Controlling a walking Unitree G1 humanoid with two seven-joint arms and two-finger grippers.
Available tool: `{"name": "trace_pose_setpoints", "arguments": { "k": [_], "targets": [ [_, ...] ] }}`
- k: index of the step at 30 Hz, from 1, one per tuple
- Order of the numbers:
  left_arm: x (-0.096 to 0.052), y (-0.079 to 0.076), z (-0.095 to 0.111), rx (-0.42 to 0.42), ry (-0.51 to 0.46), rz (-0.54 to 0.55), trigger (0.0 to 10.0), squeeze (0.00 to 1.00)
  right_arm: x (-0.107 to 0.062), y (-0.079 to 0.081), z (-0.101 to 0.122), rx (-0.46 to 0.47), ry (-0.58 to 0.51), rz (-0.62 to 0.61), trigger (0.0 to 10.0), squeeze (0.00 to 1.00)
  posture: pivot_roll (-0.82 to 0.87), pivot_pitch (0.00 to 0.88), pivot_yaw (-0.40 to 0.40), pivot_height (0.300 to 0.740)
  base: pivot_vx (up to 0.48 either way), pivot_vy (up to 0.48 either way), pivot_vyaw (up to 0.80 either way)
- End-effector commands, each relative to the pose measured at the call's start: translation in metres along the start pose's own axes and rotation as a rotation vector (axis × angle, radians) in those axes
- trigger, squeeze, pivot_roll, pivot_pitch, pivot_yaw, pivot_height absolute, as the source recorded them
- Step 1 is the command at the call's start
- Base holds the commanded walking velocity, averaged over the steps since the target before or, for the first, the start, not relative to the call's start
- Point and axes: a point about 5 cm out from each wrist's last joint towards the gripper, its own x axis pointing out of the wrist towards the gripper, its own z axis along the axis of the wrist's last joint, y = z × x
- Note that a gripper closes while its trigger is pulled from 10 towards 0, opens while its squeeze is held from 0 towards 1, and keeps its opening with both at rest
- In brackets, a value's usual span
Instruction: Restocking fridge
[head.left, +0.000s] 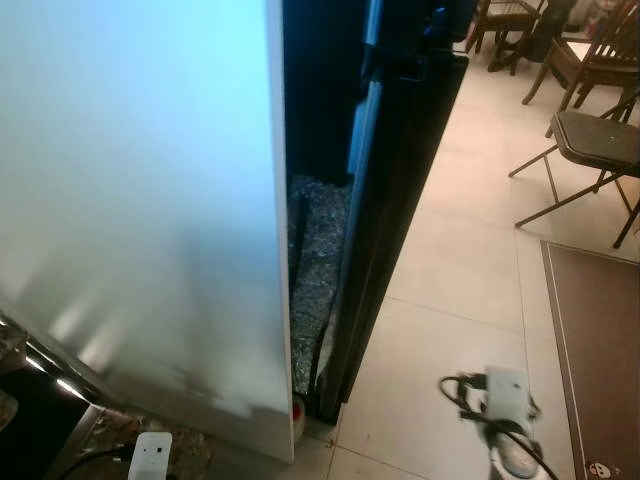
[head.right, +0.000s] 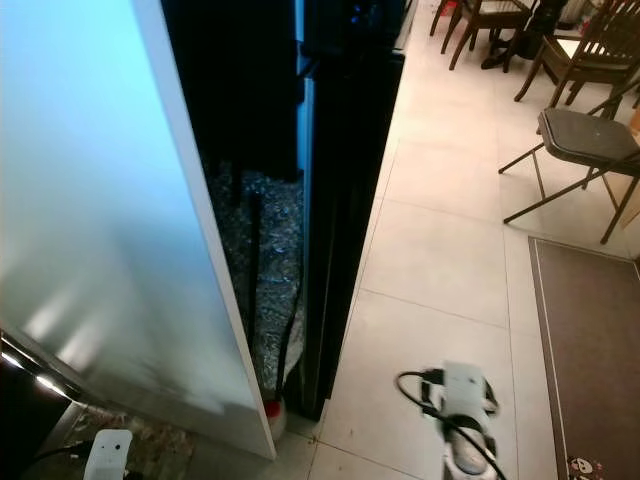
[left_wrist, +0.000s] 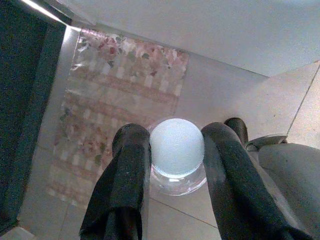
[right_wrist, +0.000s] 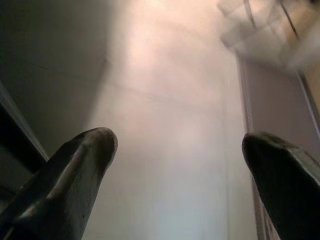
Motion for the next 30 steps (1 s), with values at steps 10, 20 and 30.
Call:
{"name": "trace_pose_setpoints", "arguments": {
  "k": [10, 20, 30],
  "targets": [
    [-0.001, 0.005, -0.005, 0.001, 0.009, 0.016, 10.0, 0.00, -0.031, 0.058, 0.115, -0.219, -0.618, 0.176, 10.0, 0.00, 0.02, 0.057, -0.021, 0.736, 0.000, 0.000, 0.00],
    [-0.003, 0.007, -0.012, 0.004, 0.019, 0.021, 10.0, 0.00, -0.088, 0.111, 0.131, -0.160, -0.633, 0.489, 10.0, 0.00, 0.03, 0.043, -0.035, 0.736, 0.000, 0.000, 0.00],
    [-0.002, 0.005, -0.011, -0.005, 0.019, 0.020, 10.0, 0.00, -0.058, 0.110, 0.158, 0.029, -0.578, 0.365, 10.0, 1.00, 0.02, 0.055, -0.028, 0.736, 0.000, 0.000, 0.00]
  ]
}}
